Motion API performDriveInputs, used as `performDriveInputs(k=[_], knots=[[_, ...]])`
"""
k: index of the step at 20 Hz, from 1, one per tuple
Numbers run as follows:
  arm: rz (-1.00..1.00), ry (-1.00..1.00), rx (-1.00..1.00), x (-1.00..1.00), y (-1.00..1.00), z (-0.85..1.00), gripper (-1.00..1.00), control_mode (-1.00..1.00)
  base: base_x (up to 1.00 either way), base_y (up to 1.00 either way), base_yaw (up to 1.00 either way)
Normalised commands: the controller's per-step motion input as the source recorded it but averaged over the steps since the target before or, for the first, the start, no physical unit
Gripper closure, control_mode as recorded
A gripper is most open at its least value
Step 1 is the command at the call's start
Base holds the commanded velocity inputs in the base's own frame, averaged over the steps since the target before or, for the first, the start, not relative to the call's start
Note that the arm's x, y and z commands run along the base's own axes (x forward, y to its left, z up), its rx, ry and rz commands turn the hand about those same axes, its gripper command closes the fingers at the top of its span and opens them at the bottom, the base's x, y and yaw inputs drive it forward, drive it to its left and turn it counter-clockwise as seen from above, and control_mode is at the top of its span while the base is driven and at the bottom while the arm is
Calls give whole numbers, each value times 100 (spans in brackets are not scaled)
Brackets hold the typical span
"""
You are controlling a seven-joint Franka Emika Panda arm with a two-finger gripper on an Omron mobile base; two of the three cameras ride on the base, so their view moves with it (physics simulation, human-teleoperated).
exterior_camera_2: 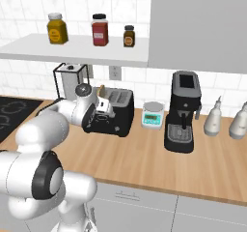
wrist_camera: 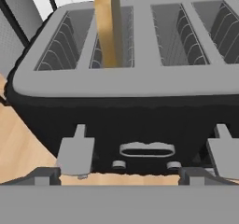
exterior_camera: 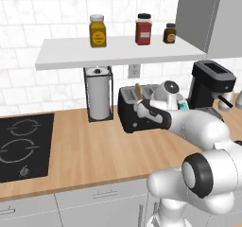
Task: Start the toaster. Once the lever pops up, take the bread to the plate on the dining counter.
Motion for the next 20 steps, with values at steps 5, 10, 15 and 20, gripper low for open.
performDriveInputs(k=[5,10,15,20], knots=[[0,0,0,0,0,-14,-100,-100,0,0,0],[0,0,0,5,0,-1,-100,-100,0,0,0],[0,0,0,17,0,0,-100,-100,0,0,0],[0,0,0,6,0,-10,-100,-100,0,0,0]])
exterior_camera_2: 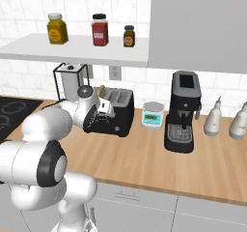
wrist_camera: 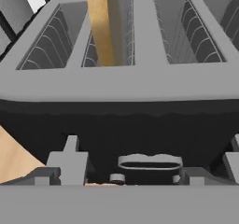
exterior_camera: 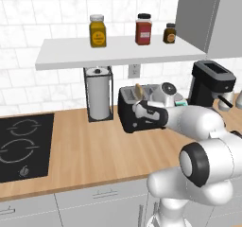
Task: Start the toaster. Once the lever pops up, take the bread to the plate on the dining counter.
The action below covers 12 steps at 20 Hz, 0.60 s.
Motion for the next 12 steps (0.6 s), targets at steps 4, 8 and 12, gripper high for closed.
performDriveInputs(k=[4,8,12], knots=[[0,0,0,0,0,-23,-100,-100,0,0,0],[0,0,0,0,0,-25,-100,-100,0,0,0],[0,0,0,0,0,-21,-100,-100,0,0,0]])
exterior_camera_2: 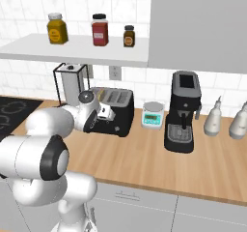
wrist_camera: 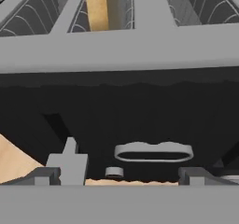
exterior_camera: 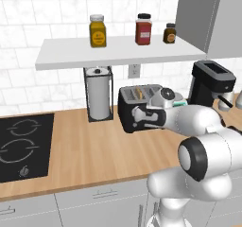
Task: Start the toaster. Once the lever pops up, take the bread to the plate on the dining counter.
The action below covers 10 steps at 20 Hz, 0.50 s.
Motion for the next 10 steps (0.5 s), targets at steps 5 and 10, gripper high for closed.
performDriveInputs(k=[5,10], knots=[[0,0,0,0,0,-19,-100,-100,0,0,0],[0,0,0,0,0,-19,-100,-100,0,0,0]])
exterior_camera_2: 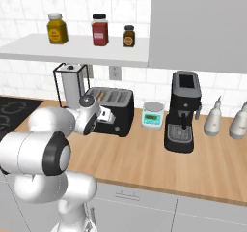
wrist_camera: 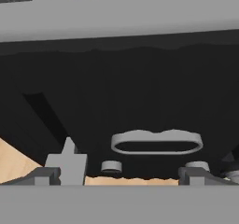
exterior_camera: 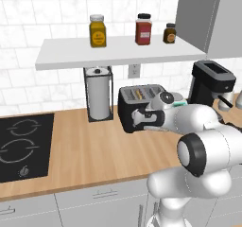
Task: Start the toaster. Once the lever pops up, take the bread to the plate on the dining counter.
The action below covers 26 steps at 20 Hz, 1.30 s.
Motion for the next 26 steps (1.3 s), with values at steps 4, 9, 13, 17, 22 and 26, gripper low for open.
performDriveInputs(k=[4,9,13,17,22,26], knots=[[0,0,0,0,0,-16,-100,-100,0,0,0],[0,0,0,0,0,-11,-100,-100,0,0,0],[0,0,0,0,0,0,-100,-100,0,0,0],[0,0,0,0,0,1,-100,-100,0,0,0],[0,0,0,0,0,16,-100,-100,0,0,0],[0,0,0,0,0,19,-100,-100,0,0,0]])
